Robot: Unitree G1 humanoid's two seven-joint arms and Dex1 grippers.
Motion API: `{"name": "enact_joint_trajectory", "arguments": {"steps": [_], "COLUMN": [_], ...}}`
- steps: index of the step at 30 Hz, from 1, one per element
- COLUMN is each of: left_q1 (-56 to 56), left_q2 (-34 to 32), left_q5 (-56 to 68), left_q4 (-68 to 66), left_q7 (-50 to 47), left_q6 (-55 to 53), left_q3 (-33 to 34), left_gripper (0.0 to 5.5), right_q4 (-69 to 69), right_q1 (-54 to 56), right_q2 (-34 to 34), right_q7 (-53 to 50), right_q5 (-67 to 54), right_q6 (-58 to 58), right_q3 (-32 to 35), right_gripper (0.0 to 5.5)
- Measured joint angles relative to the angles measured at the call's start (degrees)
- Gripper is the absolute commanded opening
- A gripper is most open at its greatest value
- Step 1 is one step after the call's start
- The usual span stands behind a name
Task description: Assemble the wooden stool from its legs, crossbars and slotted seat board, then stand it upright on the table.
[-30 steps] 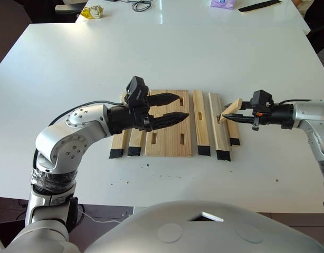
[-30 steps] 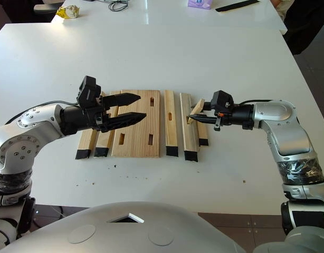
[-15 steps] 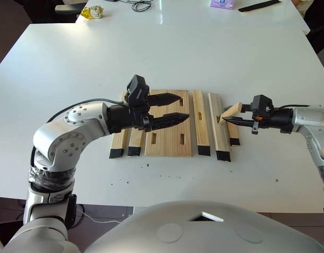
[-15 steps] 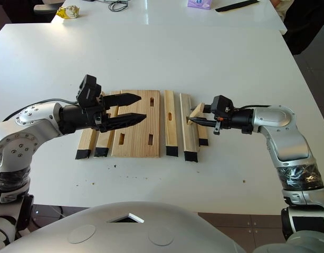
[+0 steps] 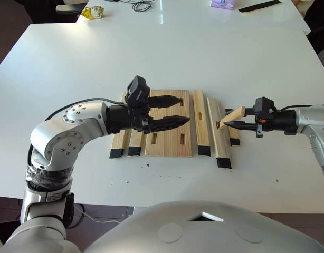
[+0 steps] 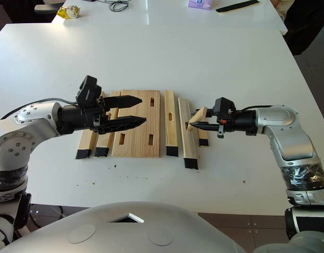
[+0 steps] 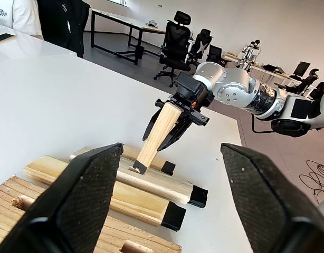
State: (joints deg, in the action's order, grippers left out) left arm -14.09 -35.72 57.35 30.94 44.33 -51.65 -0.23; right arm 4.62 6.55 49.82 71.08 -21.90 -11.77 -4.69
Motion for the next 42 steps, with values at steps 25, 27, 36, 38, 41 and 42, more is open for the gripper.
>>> {"name": "enact_joint_trajectory", "arguments": {"steps": [25,27,36,38,41,42], "left_q1": [-0.43,-0.62,-1.25,-1.74,-3.26,-3.61], "left_q2": [0.4,0.35,-0.13,-0.39,-0.87,-1.08], "left_q5": [0.1,0.11,0.43,0.66,1.08,1.11], "left_q4": [0.23,0.18,-0.05,-0.27,-0.61,-0.86], "left_q7": [0.32,0.68,2.39,3.26,4.56,5.01], "left_q6": [-0.13,-0.14,-1.28,-1.57,-2.4,-2.6], "left_q3": [-0.06,-0.12,-0.67,-1.04,-1.45,-1.74], "left_gripper": [3.46,3.46,3.46,3.46,3.46,3.46], "right_q4": [2.09,1.05,-3.96,-4.4,-4.88,-4.96], "right_q1": [3.89,4.77,7.28,6.99,5.89,5.44], "right_q2": [0.22,0.23,-0.21,-0.26,-0.43,-0.42], "right_q7": [3.62,4.53,7.85,7.89,7.89,7.9], "right_q5": [2.75,3.09,2.91,2.39,1.39,1.32], "right_q6": [0.09,0.74,2.39,2.41,2.26,2.1], "right_q3": [-3.11,-3.56,-4.45,-4.33,-4.26,-4.35], "right_gripper": [1.31,1.31,1.31,1.31,1.31,1.31]}}
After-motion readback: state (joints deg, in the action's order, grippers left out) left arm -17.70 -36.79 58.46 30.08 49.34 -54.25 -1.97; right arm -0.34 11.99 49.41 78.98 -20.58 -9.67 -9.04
